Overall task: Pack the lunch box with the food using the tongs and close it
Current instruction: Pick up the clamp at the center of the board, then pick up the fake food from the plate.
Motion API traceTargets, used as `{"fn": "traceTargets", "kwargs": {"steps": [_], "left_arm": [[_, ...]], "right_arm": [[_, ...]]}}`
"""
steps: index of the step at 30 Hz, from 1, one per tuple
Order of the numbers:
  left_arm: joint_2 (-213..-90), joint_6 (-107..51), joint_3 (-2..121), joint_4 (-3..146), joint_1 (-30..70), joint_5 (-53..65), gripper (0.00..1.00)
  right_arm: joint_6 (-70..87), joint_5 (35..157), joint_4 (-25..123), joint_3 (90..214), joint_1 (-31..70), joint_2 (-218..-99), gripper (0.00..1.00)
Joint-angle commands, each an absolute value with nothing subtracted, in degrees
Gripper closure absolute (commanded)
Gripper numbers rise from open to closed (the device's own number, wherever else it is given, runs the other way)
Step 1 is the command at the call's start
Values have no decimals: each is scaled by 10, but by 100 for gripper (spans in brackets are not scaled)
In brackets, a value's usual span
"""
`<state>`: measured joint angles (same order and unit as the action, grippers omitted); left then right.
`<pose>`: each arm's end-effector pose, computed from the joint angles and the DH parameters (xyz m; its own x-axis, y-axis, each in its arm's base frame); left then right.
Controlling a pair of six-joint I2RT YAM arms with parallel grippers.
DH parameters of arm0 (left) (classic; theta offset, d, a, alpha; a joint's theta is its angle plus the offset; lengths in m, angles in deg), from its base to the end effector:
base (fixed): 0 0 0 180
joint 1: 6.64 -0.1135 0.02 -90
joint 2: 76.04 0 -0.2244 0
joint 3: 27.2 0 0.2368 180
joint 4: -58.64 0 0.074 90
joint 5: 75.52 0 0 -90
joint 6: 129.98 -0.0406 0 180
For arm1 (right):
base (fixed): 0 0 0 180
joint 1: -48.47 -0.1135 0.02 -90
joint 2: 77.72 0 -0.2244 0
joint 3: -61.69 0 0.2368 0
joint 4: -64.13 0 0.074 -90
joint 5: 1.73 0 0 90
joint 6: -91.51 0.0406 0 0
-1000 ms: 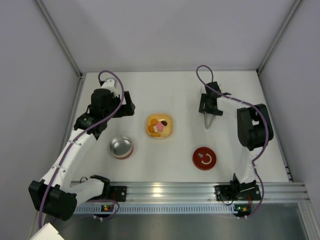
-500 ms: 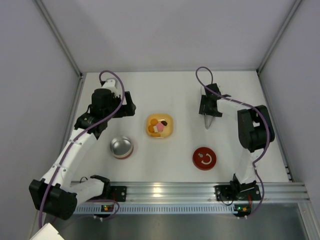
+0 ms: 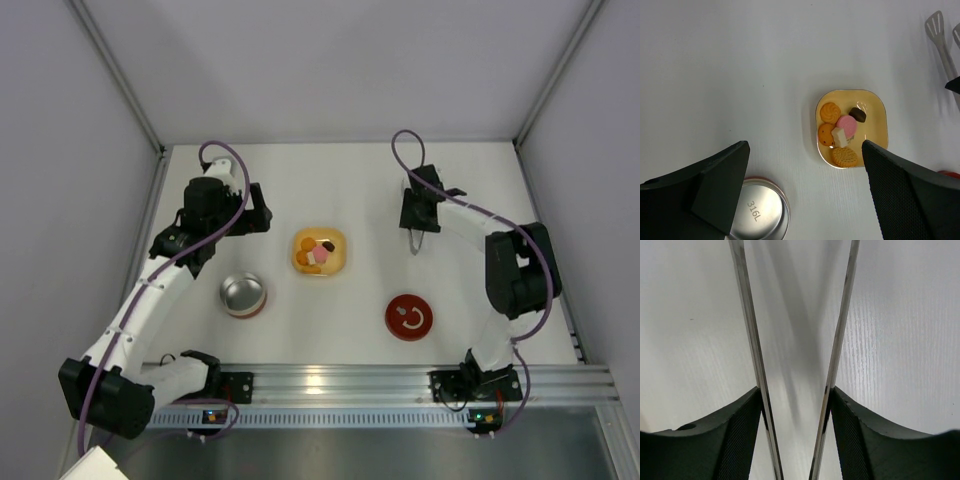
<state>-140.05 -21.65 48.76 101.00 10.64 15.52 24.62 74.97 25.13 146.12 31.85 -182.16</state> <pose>0.2410 -0.0742 0.3062 -0.5475 -0.1590 -0.8216 0.1157 0.9580 -0.2625 0.3447 0.0931 0.1525 -0.8202 0.1538 -0.5510 0.1708 0.9851 0.0207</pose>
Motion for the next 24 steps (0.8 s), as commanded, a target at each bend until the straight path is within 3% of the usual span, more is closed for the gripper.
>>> {"fn": "traceTargets", "kwargs": {"steps": [1, 12, 24], "left_arm": [[-1397, -212, 501, 1001, 104, 152, 1], [-1393, -212, 502, 1001, 104, 148, 1], [-1391, -213, 505, 1007, 104, 147, 1]], "right_arm": [[241, 736, 219, 1495, 288, -1740, 45], [236, 715, 176, 1500, 243, -1661, 46], [225, 715, 105, 1520, 132, -1567, 55]]}}
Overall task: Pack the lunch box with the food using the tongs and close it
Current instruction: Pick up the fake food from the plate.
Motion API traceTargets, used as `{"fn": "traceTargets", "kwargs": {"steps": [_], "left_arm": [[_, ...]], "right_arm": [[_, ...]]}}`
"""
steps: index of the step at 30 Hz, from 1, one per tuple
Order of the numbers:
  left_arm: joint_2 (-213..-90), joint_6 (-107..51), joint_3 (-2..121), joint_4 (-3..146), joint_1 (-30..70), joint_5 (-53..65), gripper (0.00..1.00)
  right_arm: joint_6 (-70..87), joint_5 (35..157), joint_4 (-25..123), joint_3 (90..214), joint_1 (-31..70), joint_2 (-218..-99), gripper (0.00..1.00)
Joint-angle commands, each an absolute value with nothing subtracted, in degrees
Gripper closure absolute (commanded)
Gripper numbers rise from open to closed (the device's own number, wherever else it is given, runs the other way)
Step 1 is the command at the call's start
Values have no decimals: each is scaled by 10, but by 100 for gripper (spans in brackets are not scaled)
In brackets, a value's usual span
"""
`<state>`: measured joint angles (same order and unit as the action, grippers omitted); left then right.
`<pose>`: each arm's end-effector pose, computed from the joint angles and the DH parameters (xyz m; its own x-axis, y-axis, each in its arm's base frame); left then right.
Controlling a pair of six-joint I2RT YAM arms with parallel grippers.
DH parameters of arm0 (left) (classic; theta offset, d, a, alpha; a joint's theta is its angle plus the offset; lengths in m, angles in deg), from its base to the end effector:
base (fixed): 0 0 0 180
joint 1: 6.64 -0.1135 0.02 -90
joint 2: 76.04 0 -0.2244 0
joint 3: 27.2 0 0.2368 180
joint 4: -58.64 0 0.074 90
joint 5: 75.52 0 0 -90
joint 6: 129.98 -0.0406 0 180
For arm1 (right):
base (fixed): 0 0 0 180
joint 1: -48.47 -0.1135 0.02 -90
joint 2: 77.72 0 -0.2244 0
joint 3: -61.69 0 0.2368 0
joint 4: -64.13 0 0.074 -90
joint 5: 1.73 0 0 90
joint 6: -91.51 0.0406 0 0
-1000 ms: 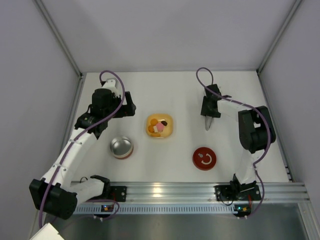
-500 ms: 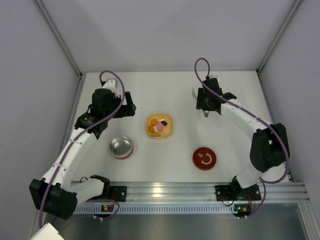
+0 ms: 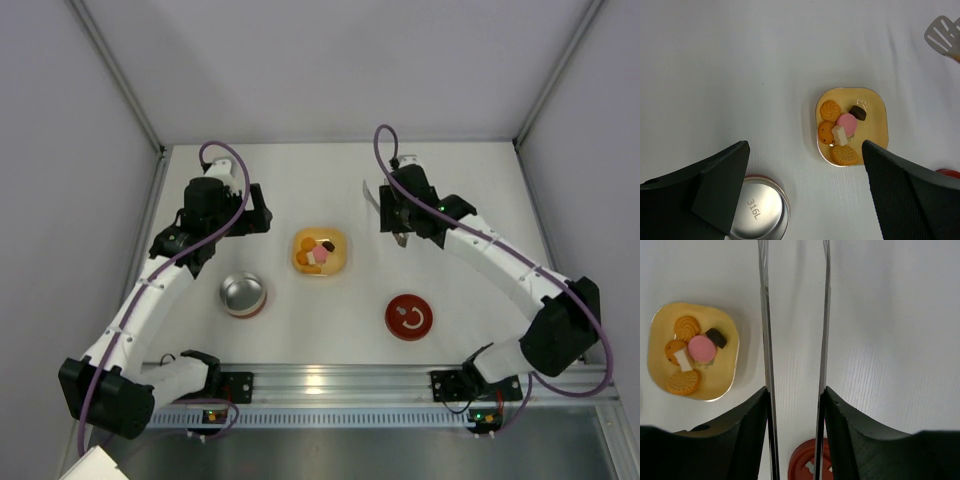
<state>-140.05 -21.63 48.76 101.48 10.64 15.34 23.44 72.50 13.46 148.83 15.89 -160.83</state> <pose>0.2405 -0.0742 0.3054 -0.5549 -0.1570 -0.8169 0.1159 0.9578 -0.2629 0.2646 0.1560 0.2707 -0.7031 -0.0228 -0.7107 -0.1060 0.9917 0.0731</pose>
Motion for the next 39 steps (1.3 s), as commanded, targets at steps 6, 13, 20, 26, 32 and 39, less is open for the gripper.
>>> {"fn": "traceTargets", "kwargs": {"steps": [6, 13, 20, 26, 32, 39], "left_arm": [[-1391, -213, 505, 1007, 104, 148, 1], [-1393, -213, 505, 1007, 103, 148, 1], [-1397, -213, 504, 1007, 104, 150, 1], [-1398, -213, 505, 1007, 104, 148, 1], [-1398, -213, 504, 1007, 104, 148, 1], [-1401, -214, 504, 1007, 104, 147, 1]], "right_arm": [[230, 708, 70, 1533, 45, -1543, 55], [243, 710, 58, 1533, -34, -1543, 55], [273, 716, 75, 1511, -100, -1580, 57], [295, 712, 92, 1504, -138, -1611, 58], [306, 715, 107, 1497, -144, -1635, 61], [310, 693, 117, 1496, -144, -1660, 63]]}}
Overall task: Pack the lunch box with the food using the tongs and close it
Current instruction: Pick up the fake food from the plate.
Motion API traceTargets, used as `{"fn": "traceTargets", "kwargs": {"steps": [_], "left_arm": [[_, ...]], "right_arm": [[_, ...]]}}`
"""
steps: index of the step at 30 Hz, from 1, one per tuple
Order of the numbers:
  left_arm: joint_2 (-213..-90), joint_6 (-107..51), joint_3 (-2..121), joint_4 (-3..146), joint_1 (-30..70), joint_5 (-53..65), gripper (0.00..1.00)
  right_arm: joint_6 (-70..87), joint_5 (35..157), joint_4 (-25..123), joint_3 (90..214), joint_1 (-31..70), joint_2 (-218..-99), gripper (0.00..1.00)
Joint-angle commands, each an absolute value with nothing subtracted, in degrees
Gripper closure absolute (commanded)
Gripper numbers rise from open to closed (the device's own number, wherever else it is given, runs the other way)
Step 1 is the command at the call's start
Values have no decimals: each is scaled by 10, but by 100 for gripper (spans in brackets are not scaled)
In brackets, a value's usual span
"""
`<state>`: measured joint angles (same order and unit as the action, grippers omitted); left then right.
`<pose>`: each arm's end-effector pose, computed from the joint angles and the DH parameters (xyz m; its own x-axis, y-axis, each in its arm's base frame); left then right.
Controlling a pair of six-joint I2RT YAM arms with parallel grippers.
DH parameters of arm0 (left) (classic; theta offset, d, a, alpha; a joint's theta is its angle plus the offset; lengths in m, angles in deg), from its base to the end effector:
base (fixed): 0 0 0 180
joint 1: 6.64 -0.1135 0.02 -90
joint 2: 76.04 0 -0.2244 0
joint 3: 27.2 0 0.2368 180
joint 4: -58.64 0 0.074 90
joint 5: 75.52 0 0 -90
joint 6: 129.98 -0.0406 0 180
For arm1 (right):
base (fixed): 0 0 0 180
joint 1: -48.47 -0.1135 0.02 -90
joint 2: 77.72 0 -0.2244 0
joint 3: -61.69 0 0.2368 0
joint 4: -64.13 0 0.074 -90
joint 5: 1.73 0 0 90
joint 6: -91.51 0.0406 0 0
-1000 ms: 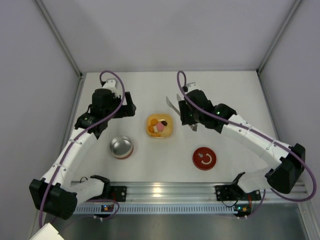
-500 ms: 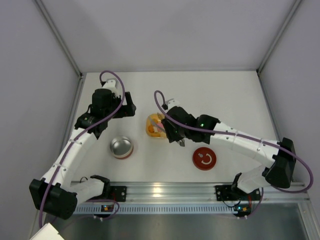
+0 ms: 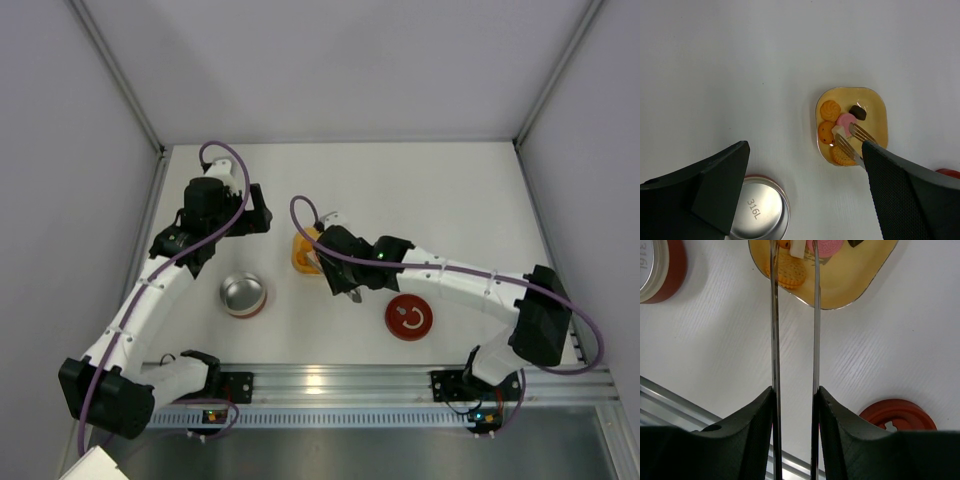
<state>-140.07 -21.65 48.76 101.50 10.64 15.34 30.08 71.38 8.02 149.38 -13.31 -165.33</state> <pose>0.2405 -0.0742 0.3053 -0.5554 -0.1565 -0.8167 0.1159 0.9580 -0.2624 0.1572 0.2680 0.2444 -0.7109 -0.3570 -0.6060 -0.4855 0.8725 0.0556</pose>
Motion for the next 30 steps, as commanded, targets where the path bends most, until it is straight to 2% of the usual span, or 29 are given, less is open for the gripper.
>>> {"fn": "traceTargets", "kwargs": {"steps": [1, 13, 17, 20, 30], "left_arm": [[-1402, -213, 504, 1007, 104, 148, 1], [-1404, -216, 505, 1009, 104, 148, 1], [-1404, -216, 505, 1009, 104, 150, 1], [-1404, -216, 505, 1010, 104, 150, 1], [-1405, -216, 505, 1009, 104, 151, 1]], "right_arm": [[310, 694, 117, 1498, -144, -1668, 63], [300, 688, 130, 1519, -140, -1705, 63], [300, 690, 133, 1519, -138, -1704, 73], [296, 688, 131, 1523, -138, -1698, 77], [287, 676, 113, 1554, -139, -1674, 78]]}}
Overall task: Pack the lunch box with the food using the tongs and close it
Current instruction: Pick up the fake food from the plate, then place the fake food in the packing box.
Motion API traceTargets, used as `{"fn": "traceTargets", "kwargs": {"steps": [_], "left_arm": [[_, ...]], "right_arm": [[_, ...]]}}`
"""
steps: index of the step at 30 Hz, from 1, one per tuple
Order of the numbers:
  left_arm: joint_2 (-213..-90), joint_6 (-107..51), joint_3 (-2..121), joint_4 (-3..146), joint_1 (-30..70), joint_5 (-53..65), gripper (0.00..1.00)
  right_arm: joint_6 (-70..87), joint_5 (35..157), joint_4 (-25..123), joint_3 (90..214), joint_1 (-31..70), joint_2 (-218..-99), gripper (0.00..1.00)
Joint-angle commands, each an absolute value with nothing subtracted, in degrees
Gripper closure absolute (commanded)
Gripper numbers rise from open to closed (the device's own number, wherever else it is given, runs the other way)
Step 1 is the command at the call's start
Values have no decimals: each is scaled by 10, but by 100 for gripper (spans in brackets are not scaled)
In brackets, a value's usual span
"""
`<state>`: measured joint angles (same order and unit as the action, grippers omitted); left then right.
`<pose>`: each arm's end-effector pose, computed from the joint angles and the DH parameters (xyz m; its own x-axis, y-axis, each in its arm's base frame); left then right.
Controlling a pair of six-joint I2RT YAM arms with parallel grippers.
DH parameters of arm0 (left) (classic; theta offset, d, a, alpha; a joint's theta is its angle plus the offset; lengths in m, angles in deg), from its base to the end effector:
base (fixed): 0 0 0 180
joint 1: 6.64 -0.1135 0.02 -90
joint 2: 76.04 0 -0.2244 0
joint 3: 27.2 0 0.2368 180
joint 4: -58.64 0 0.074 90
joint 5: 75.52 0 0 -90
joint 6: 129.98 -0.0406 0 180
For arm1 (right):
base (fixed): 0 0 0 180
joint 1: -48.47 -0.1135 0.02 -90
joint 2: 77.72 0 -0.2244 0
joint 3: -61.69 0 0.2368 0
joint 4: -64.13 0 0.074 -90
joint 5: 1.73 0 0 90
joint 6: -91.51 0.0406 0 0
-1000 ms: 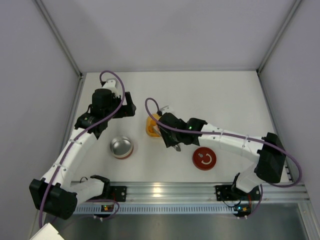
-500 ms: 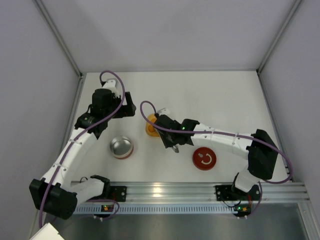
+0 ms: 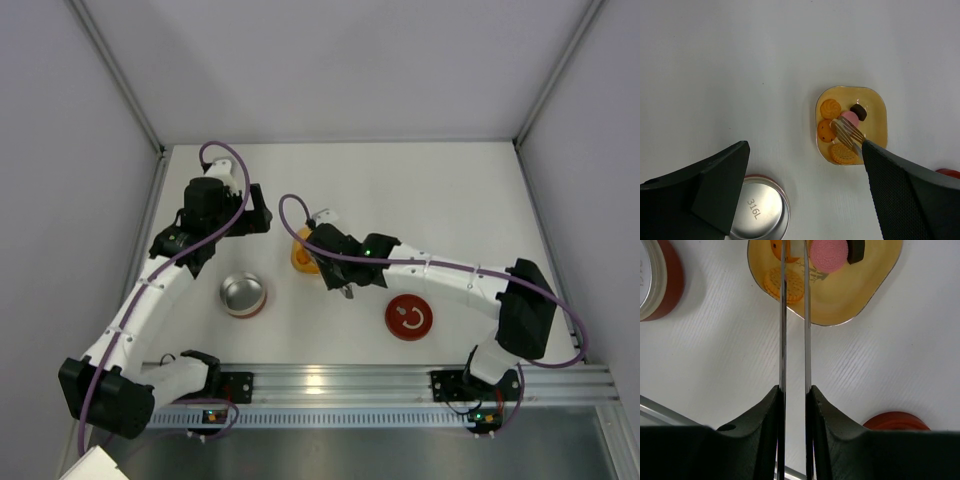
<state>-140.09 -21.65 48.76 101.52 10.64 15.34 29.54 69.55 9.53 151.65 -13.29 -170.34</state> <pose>0.2406 -0.0742 0.3052 -0.5560 -0.1564 -0.8164 0.1157 0.9580 -0.2623 0.1665 0.2825 0.2321 -0.7048 -0.3716 -0.6043 -0.4770 0.8788 0.0159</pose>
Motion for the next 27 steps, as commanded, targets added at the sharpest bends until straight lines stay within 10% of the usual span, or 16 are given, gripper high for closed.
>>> {"fn": "traceTargets", "kwargs": {"steps": [1, 27], "left_arm": [[-1405, -216, 505, 1009, 104, 150, 1], [-1389, -137, 526, 1070, 52, 394, 1]], "right_arm": [[284, 676, 111, 1562, -139, -1670, 78], [274, 819, 144, 1636, -223, -1685, 80]]}}
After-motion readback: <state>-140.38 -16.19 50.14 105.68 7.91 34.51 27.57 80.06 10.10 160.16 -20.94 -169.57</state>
